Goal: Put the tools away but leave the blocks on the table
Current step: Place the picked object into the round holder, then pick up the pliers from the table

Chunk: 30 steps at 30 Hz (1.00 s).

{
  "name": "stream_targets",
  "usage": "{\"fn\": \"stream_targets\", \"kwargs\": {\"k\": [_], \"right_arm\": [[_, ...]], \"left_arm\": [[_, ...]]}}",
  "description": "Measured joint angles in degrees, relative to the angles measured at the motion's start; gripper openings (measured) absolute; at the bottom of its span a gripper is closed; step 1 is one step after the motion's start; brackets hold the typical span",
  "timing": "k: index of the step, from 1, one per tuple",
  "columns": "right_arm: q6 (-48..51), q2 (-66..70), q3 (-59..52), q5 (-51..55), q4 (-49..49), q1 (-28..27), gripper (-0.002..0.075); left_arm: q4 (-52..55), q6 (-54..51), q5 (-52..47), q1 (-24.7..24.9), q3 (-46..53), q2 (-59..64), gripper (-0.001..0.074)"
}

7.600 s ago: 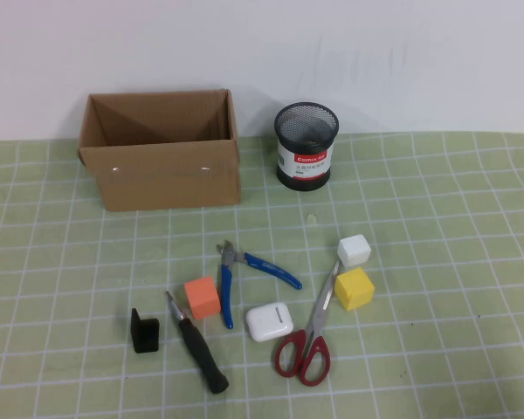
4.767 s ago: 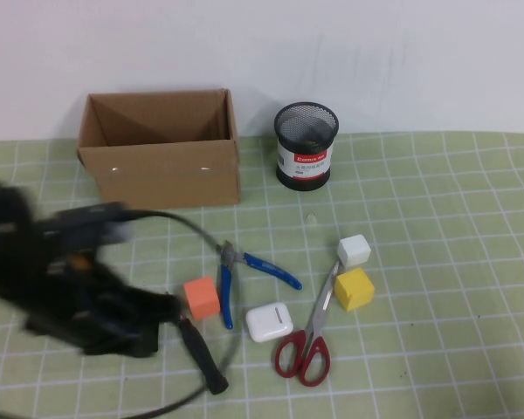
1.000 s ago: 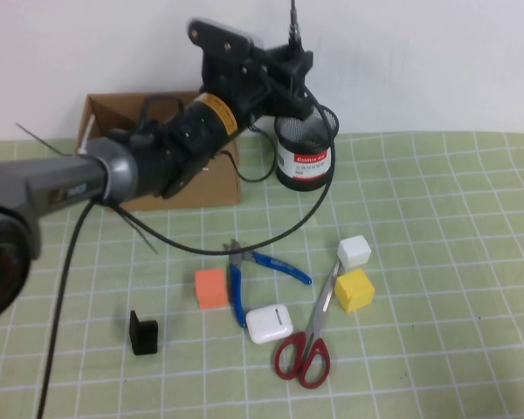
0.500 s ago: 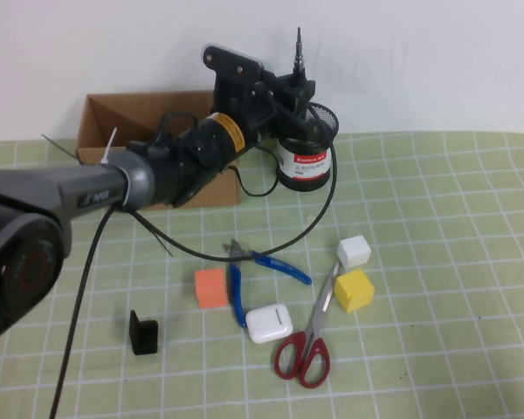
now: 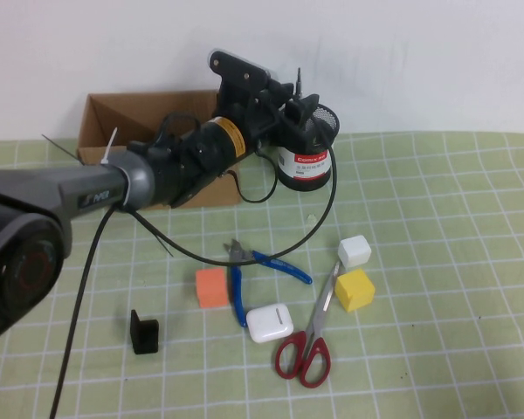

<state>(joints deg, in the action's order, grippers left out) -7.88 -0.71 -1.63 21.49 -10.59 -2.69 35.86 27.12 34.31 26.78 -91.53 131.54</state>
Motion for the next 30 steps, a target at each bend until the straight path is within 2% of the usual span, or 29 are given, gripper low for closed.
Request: {"fn": "stream_targets", "kwargs": {"k": [4, 7, 10, 12, 15, 19, 24, 27, 30], "right_arm": [[0.0, 0.0, 0.0, 0.0, 0.0, 0.0, -0.001], [0.0, 0.0, 0.0, 0.0, 0.0, 0.0, -0.001], [0.0, 0.0, 0.0, 0.0, 0.0, 0.0, -0.001], [0.0, 0.0, 0.0, 0.0, 0.0, 0.0, -0.001], [0.0, 0.0, 0.0, 0.0, 0.0, 0.0, -0.001], [0.0, 0.0, 0.0, 0.0, 0.0, 0.0, -0.001], [0.0, 0.0, 0.0, 0.0, 0.0, 0.0, -0.001], [0.0, 0.0, 0.0, 0.0, 0.0, 0.0, -0.001], [0.0, 0.0, 0.0, 0.0, 0.0, 0.0, -0.001]], "left_arm": [[0.45, 0.0, -3.08, 0.0, 0.23, -1.9, 0.033], [0.68, 1.0, -11.41, 0.47, 0.37, -5.77, 0.0309], [0.68, 5.63, -25.47, 1.69, 0.37, -11.2, 0.0206], [0.48, 7.85, -36.75, 2.86, 0.37, -15.46, 0.0097], [-0.53, 7.46, -51.82, 4.64, 0.37, -21.45, 0.0024], [-5.54, 0.41, -68.31, 6.5, 0.37, -27.72, 0.0004], [-19.56, -14.29, -84.34, 6.87, 0.37, -34.79, 0.0], [-24.81, -19.25, -90.95, 6.91, 0.37, -37.97, -0.0001], [-26.55, -21.44, -92.83, 6.91, 1.79, -42.04, -0.0001]]}}
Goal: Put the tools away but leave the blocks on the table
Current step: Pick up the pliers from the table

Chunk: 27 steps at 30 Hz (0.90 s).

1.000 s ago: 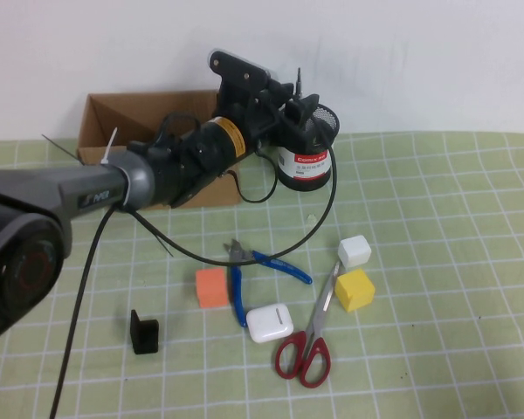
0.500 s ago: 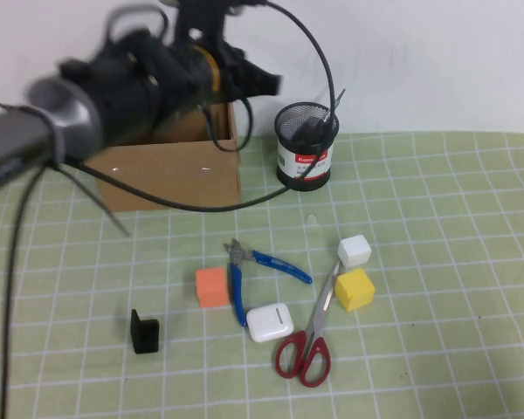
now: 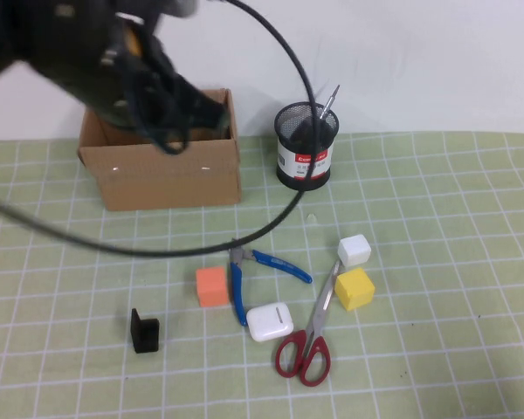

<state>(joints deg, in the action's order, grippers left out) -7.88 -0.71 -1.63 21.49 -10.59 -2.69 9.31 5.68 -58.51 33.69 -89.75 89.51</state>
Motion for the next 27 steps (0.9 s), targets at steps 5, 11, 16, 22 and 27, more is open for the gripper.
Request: {"fn": "stream_targets", "kwargs": {"k": [5, 11, 16, 22, 27], "right_arm": [[0.0, 0.0, 0.0, 0.0, 0.0, 0.0, -0.001], [0.0, 0.0, 0.0, 0.0, 0.0, 0.0, -0.001], [0.0, 0.0, 0.0, 0.0, 0.0, 0.0, -0.001], [0.0, 0.0, 0.0, 0.0, 0.0, 0.0, -0.001], [0.0, 0.0, 0.0, 0.0, 0.0, 0.0, -0.001]], "left_arm": [[-0.25, 0.01, 1.71, 0.0, 8.38, -10.95, -0.0001], [-0.25, 4.21, 7.22, 0.0, 25.33, -27.83, -0.0001], [0.99, 9.05, 9.33, 0.0, 39.69, -42.34, -0.0001], [6.04, 13.05, 4.61, 0.0, 48.5, -54.21, -0.0002], [8.23, 15.41, -0.41, 0.0, 48.98, -58.74, -0.0002]]}}
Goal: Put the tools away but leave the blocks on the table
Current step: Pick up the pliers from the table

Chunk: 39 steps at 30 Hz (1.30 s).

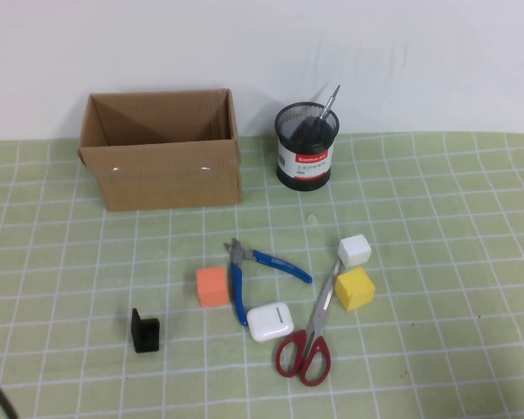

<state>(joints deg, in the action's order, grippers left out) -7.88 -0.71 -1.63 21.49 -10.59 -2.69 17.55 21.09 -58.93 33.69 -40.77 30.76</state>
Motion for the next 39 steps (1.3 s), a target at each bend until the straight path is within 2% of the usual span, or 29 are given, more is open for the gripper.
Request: {"fn": "stream_targets", "kwargs": {"k": [4, 11, 14, 19, 22, 27, 33, 39], "right_arm": [[0.0, 0.0, 0.0, 0.0, 0.0, 0.0, -0.001], [0.0, 0.0, 0.0, 0.0, 0.0, 0.0, -0.001], [0.0, 0.0, 0.0, 0.0, 0.0, 0.0, -0.001], [0.0, 0.0, 0.0, 0.0, 0.0, 0.0, -0.001], [0.0, 0.0, 0.0, 0.0, 0.0, 0.0, -0.001], [0.0, 0.0, 0.0, 0.0, 0.0, 0.0, -0.001], [0.0, 0.0, 0.0, 0.0, 0.0, 0.0, -0.001], [0.0, 0.0, 0.0, 0.0, 0.0, 0.0, -0.001]], "left_arm": [[2.29, 0.67, 0.12, 0.0, 1.09, -1.65, -0.0002], [4.73, -5.1, 16.46, -1.09, 9.23, -9.52, -0.0002], [2.47, -11.0, 23.43, -4.96, 14.07, -14.86, -0.0002], [-5.02, -22.86, 31.9, -14.63, 21.13, -23.25, -0.0003], [-7.54, -25.48, 35.41, -19.67, 24.59, -26.41, -0.0003], [-9.49, -26.68, 44.63, -24.7, 31.59, -29.18, -0.0003], [-13.72, -26.87, 54.84, -26.31, 41.0, -30.02, -0.0003], [-14.81, -23.43, 53.85, -26.31, 42.24, -30.02, -0.0003]]}}
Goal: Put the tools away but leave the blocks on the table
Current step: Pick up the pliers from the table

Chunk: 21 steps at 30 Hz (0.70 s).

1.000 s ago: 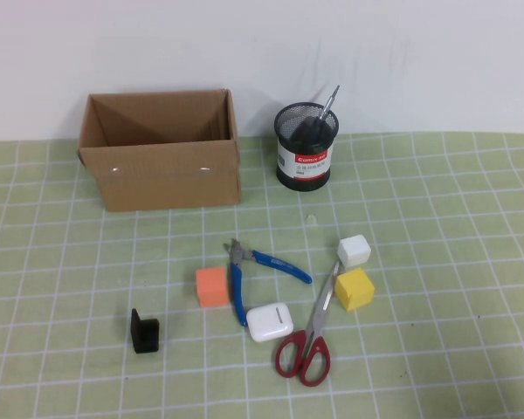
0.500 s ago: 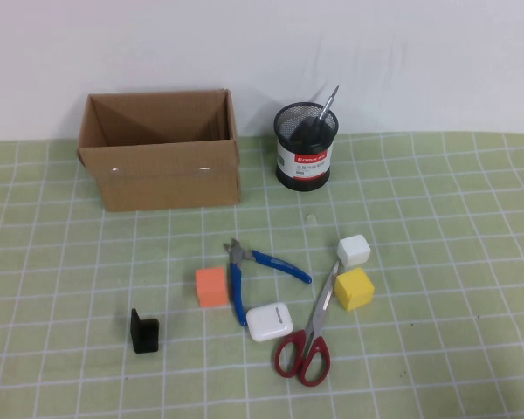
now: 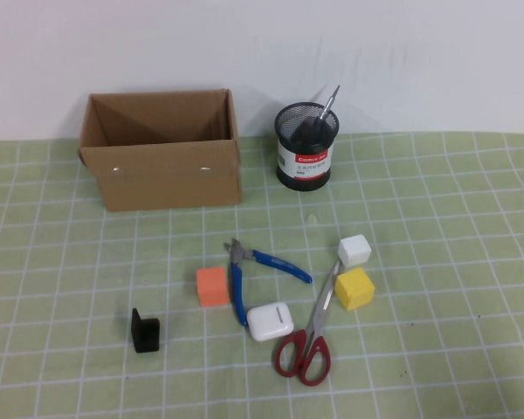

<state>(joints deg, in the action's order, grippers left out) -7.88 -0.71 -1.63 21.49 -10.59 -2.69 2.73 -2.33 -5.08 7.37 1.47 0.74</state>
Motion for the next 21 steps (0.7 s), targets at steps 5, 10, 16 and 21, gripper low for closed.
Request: {"fn": "stream_targets", "kwargs": {"k": [5, 10, 16, 21], "right_arm": [[0.0, 0.0, 0.0, 0.0, 0.0, 0.0, -0.001], [0.0, 0.0, 0.0, 0.0, 0.0, 0.0, -0.001], [0.0, 0.0, 0.0, 0.0, 0.0, 0.0, -0.001], [0.0, 0.0, 0.0, 0.0, 0.0, 0.0, -0.001]], "left_arm": [[-0.09, 0.73, -6.79, 0.0, 0.0, -0.99, -0.0003], [-0.34, 1.56, -12.88, 0.0, 0.0, -1.47, -0.0003], [-0.44, 2.33, -15.21, 0.0, 0.0, -1.5, -0.0003], [-0.44, 2.33, -15.21, 0.0, 0.0, -1.5, -0.0003]]}}
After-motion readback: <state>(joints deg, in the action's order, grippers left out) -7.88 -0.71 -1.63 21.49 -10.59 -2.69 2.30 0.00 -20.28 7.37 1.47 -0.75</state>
